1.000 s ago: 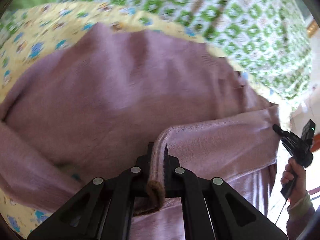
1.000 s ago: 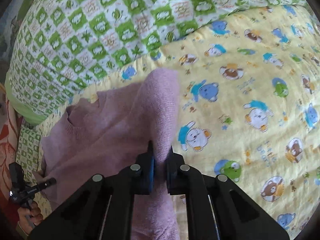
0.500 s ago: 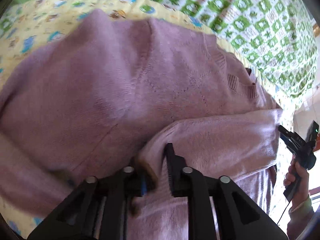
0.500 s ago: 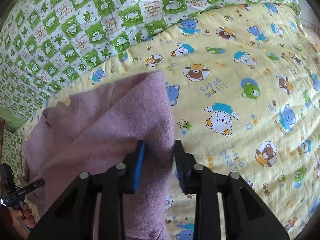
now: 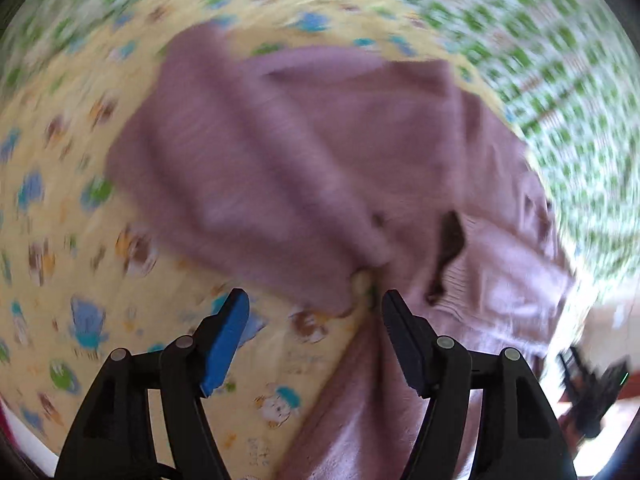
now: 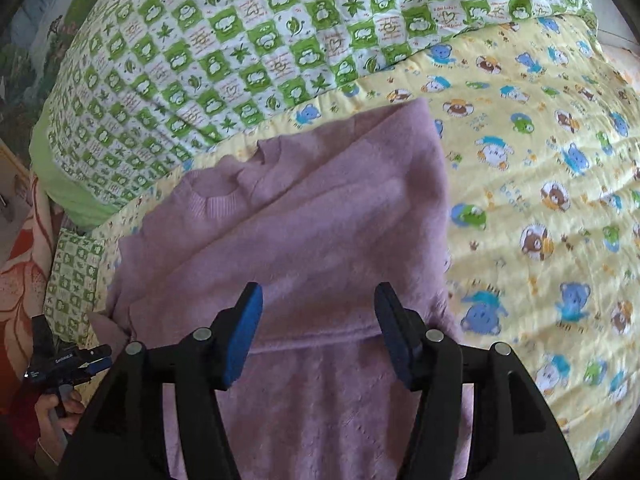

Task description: Fold small clothes

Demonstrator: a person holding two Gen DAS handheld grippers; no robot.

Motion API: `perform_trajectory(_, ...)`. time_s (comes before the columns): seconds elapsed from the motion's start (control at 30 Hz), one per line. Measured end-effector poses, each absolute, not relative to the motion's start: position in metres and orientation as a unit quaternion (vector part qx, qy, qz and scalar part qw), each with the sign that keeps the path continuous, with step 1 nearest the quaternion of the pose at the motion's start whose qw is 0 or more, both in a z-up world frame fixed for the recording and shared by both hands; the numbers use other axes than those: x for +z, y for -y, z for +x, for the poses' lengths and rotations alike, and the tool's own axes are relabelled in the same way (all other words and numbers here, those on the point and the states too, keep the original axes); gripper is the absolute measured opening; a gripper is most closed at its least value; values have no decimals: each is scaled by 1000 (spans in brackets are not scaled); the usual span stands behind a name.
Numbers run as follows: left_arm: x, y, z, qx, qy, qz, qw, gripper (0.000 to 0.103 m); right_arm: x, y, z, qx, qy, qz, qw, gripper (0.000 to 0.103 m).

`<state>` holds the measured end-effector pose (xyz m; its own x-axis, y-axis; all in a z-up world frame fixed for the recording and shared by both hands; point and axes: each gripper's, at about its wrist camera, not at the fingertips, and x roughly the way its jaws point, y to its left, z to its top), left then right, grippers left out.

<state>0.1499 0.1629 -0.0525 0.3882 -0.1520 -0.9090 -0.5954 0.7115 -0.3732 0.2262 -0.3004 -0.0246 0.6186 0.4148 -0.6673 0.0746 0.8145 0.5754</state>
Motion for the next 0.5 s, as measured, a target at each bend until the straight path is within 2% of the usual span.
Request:
perform_trajectory(0.07, -64, -173, 140, 157, -526, -389, 740, 69, -26, 290, 217, 110, -428, 296, 847, 59)
perform_trajectory(0.17, -80, -185, 138, 171, -505, -430, 729, 64, -25, 276, 208, 121, -433, 294, 844, 59)
perform_trajectory(0.2, -82, -188, 138, 172, -496, -436, 731, 55, -24, 272, 205, 124, -435, 291, 843, 59)
perform_trajectory(0.23, -82, -192, 141, 173, -485, -440, 736, 39, -24, 269, 202, 127, -437, 289, 842, 59)
perform_trajectory(0.27, -83, -194, 145, 172, -479, -441, 739, 29, -23, 266, 200, 130, -440, 285, 841, 59)
perform_trajectory(0.3, -84, -195, 148, 168, -477, -443, 740, 8, -23, 264, 198, 132, -442, 282, 841, 59)
perform_trajectory(0.4, -71, -191, 156, 158, -458, -434, 759, 5, -22, 263, 192, 132, -442, 282, 841, 59)
perform_trajectory(0.5, -31, -165, 169, 109, -433, -404, 799, 5, -22, 269, 186, 127, -437, 290, 842, 59)
